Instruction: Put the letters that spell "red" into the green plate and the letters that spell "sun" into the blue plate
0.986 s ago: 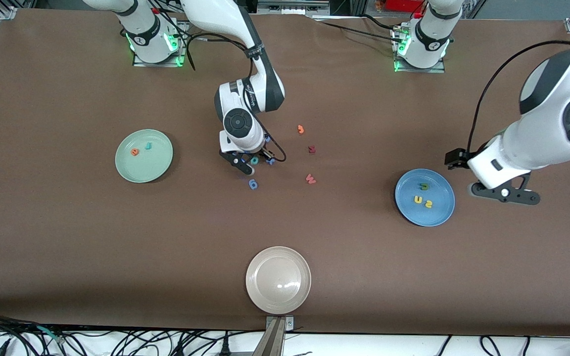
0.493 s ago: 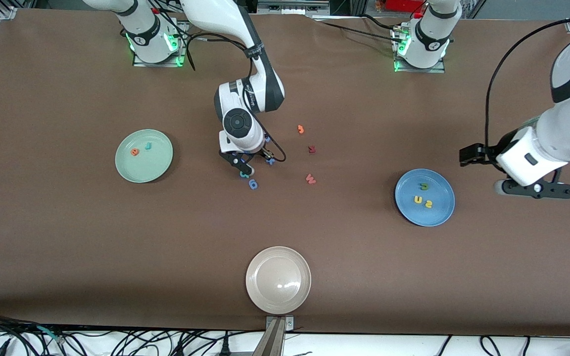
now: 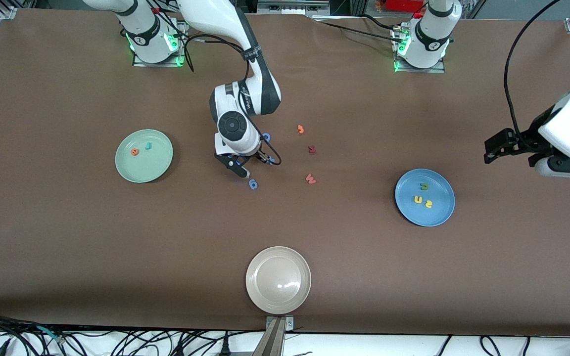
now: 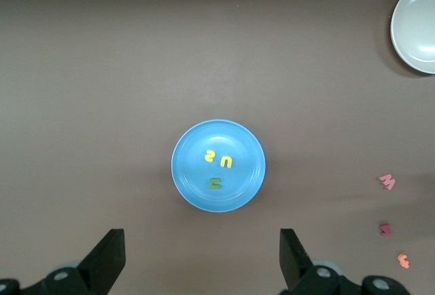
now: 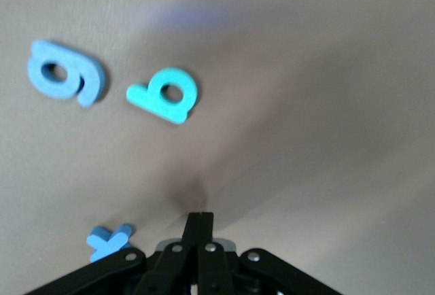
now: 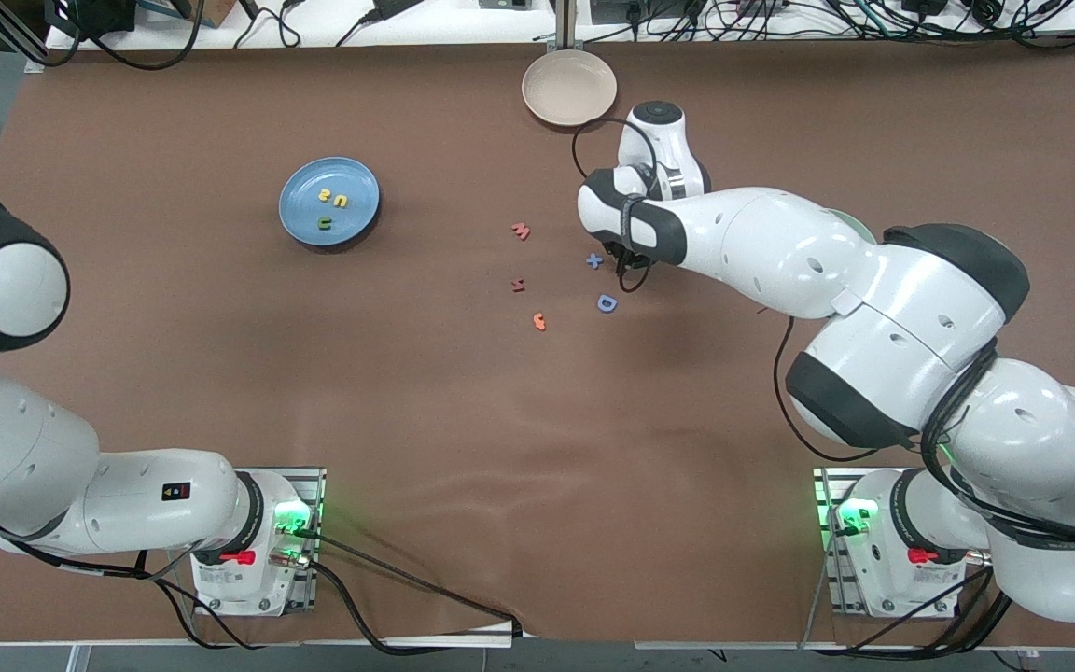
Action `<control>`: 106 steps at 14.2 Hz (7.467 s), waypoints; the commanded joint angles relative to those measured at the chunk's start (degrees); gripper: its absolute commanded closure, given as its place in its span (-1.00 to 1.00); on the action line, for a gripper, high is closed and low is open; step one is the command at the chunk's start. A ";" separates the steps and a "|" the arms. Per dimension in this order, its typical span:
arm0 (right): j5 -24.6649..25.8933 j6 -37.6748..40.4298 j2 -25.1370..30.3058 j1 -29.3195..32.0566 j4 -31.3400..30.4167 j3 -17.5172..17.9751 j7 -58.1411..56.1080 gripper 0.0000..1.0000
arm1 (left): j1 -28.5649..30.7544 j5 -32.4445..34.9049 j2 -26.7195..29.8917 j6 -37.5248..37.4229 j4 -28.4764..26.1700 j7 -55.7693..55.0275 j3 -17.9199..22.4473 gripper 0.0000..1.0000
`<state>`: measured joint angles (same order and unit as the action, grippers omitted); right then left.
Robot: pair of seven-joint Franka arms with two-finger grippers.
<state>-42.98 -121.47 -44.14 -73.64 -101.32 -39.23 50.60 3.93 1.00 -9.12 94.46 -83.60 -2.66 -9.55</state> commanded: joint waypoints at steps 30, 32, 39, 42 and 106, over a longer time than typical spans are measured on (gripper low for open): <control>7.30 18.66 1.69 -6.96 10.80 -19.85 -48.85 -0.96 | -4.45 -1.17 4.82 0.46 -7.99 1.16 1.81 -1.00; 7.21 14.61 1.69 -6.43 8.95 -17.21 -48.41 -0.96 | -4.36 -0.82 4.64 0.46 -7.03 1.17 1.81 -1.00; 3.00 0.72 0.02 -4.24 1.21 -10.09 -46.21 -0.92 | -3.75 -0.82 4.02 0.55 -6.32 1.78 1.99 -1.00; 0.63 -2.54 -1.91 -4.06 0.77 -9.03 -45.24 -0.91 | -3.31 -0.82 3.76 0.72 -6.23 1.87 1.90 -1.00; -10.28 6.95 -4.47 1.57 -21.56 -26.95 -78.37 0.94 | -2.08 1.38 3.85 0.72 -5.79 1.17 1.90 -1.00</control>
<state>-51.71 -114.21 -48.89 -71.92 -122.66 -66.48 -26.46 1.00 3.70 -4.49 95.50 -91.01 -2.26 -7.59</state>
